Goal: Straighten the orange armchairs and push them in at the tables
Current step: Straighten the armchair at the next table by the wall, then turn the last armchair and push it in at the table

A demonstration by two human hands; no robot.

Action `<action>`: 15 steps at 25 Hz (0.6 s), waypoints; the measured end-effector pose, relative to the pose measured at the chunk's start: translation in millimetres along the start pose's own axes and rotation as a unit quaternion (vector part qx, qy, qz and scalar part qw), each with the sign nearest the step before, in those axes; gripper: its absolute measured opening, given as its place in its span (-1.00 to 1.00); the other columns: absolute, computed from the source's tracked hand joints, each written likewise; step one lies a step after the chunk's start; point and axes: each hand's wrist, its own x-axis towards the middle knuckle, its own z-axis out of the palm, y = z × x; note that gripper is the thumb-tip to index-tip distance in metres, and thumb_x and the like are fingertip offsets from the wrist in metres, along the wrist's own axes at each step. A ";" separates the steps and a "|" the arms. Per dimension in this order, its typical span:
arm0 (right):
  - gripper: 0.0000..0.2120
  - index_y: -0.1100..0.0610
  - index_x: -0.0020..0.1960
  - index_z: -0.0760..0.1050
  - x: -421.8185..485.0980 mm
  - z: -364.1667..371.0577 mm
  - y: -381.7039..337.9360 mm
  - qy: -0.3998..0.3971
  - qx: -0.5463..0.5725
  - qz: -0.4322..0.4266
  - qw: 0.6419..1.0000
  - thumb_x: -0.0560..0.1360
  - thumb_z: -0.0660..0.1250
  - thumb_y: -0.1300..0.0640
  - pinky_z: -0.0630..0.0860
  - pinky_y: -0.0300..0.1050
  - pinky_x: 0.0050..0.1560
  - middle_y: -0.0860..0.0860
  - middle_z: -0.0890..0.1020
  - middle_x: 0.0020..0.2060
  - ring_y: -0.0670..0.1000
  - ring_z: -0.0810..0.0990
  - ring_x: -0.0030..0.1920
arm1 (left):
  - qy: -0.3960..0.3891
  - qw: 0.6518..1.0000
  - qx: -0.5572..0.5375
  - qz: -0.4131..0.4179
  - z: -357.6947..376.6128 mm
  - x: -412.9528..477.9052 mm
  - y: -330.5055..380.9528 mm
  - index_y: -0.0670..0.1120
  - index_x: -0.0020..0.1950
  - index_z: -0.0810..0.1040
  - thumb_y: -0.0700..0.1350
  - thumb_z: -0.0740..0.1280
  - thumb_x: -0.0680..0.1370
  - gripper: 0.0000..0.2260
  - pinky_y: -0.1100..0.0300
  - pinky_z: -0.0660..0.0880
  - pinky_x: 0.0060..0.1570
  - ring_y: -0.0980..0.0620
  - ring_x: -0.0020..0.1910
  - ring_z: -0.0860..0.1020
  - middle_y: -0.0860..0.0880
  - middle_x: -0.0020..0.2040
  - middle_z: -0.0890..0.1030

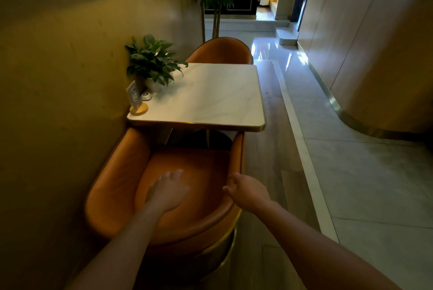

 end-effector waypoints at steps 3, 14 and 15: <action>-0.53 0.00 0.42 0.38 10.1 -44.7 43.6 0.005 0.029 -0.003 1.000 0.59 0.25 -0.18 0.60 -0.09 -0.02 -0.02 0.62 0.14 -0.03 0.62 0.07 | 0.014 1.000 -0.024 0.012 -6.6 21.0 64.7 0.08 0.56 0.19 0.09 0.26 0.60 -0.45 -0.08 0.36 0.35 -0.12 0.45 0.29 -0.08 0.50 0.30; -0.55 -0.02 0.41 0.39 97.3 -179.1 167.5 0.054 0.018 -0.032 0.998 0.59 0.25 -0.19 0.51 -0.18 -0.04 -0.04 0.61 0.18 -0.06 0.59 0.10 | 0.075 0.994 0.003 0.077 -23.8 121.1 259.4 0.06 0.55 0.23 0.08 0.24 0.60 -0.48 -0.09 0.33 0.38 -0.08 0.42 0.33 -0.06 0.44 0.38; -0.55 -0.02 0.41 0.39 110.4 -185.1 177.8 0.051 0.014 -0.027 0.998 0.59 0.25 -0.19 0.53 -0.17 -0.01 -0.04 0.61 0.19 -0.06 0.59 0.11 | 0.072 0.994 0.004 0.078 -25.0 136.4 268.1 0.06 0.54 0.25 0.08 0.23 0.60 -0.49 -0.10 0.34 0.37 -0.08 0.41 0.34 -0.06 0.43 0.39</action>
